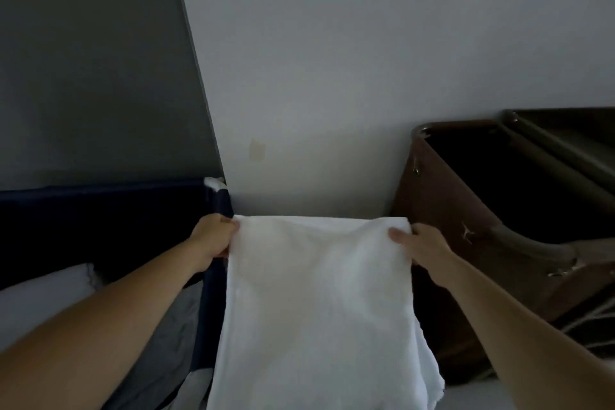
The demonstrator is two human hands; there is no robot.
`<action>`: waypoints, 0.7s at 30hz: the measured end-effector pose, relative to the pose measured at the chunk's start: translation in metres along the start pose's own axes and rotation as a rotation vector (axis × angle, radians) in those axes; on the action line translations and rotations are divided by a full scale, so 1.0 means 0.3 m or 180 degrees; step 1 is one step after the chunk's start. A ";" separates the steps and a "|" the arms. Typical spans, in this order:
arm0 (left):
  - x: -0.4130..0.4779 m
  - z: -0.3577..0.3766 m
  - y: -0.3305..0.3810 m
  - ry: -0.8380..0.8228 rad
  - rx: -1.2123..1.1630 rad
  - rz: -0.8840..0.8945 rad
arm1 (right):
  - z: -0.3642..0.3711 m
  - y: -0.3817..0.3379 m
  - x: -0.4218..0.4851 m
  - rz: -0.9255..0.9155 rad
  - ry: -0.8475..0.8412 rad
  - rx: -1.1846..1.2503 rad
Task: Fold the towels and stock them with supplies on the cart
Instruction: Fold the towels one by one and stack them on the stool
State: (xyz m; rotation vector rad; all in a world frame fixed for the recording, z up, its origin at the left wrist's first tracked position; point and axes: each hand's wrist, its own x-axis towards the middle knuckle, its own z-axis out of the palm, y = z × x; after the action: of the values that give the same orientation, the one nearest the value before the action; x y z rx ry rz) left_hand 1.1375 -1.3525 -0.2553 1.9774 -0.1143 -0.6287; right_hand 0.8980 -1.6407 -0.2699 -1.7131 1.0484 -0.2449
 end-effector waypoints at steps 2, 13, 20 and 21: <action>0.095 0.080 -0.094 -0.0044 0.0035 -0.0357 | 0.083 0.114 0.093 0.0292 -0.0101 -0.0050; 0.204 0.200 -0.347 0.0078 0.0264 -0.0370 | 0.180 0.300 0.201 0.0562 0.0094 -0.0124; 0.261 0.184 -0.215 0.0616 0.0455 0.0880 | 0.181 0.244 0.198 0.0362 0.0572 0.0269; 0.286 0.190 -0.205 0.0584 0.0525 0.0881 | 0.179 0.244 0.208 0.0390 0.0646 0.0290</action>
State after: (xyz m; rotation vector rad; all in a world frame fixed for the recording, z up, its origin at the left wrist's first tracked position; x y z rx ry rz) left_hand 1.1728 -1.3982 -0.3604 2.1184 -0.3297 -0.2639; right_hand 0.9298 -1.6544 -0.3744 -1.5594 1.2670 -0.3881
